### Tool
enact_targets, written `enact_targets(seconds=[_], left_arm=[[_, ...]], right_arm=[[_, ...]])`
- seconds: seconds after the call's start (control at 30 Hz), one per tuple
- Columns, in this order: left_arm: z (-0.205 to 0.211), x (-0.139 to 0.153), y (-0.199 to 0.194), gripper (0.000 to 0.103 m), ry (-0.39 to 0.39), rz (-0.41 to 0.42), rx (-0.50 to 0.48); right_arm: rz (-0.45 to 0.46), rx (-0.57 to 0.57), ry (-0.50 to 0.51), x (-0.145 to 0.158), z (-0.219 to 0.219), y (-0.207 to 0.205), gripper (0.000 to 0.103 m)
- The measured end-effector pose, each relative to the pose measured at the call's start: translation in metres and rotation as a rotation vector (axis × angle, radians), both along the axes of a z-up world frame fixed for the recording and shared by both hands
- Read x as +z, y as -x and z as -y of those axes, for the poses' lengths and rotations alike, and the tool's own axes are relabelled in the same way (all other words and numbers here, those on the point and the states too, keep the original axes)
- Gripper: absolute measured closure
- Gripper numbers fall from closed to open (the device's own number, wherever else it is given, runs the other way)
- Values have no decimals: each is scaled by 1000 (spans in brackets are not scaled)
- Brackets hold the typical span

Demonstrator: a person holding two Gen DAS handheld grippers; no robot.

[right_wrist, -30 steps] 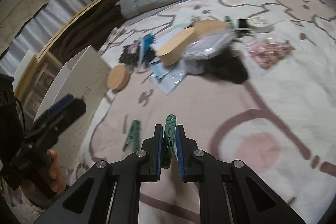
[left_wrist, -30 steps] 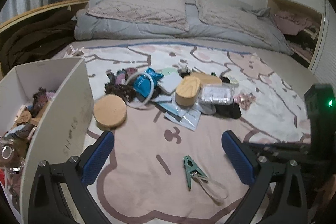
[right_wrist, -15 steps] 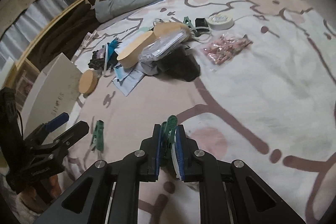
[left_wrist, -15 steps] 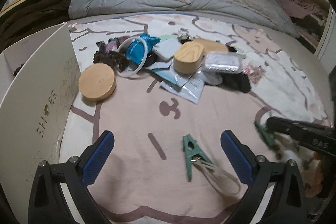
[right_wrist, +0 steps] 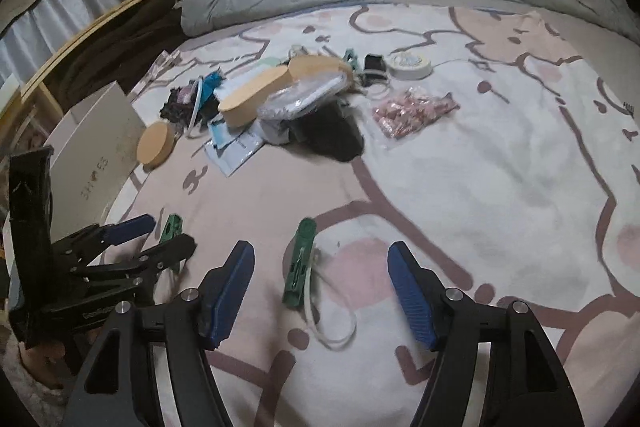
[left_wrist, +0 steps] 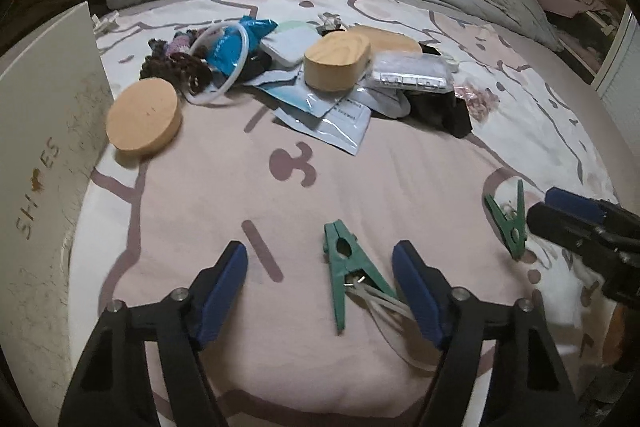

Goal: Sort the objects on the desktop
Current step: 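Grasp a second green clothespin with the left gripper while the right gripper holds its clothespin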

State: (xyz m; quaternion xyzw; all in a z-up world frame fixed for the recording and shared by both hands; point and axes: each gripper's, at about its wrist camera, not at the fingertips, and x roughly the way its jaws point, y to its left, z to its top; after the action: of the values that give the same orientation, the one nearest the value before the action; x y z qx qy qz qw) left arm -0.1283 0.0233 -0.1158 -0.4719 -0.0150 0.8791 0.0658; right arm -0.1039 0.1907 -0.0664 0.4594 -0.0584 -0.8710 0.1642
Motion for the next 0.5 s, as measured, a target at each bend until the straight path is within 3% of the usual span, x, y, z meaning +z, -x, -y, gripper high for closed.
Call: enact_targets(seconds=[0.17, 0.27, 0.5], left_arm=[[0, -2, 0, 39, -9, 4, 11], [1, -2, -1, 45, -2, 2, 11], [-9, -2, -5, 67, 24, -14, -45]], right_arm=[[-16, 21, -38, -1, 12, -2, 34], [-23, 39, -69, -4, 19, -2, 56], [-20, 65, -126, -14, 32, -3, 67]])
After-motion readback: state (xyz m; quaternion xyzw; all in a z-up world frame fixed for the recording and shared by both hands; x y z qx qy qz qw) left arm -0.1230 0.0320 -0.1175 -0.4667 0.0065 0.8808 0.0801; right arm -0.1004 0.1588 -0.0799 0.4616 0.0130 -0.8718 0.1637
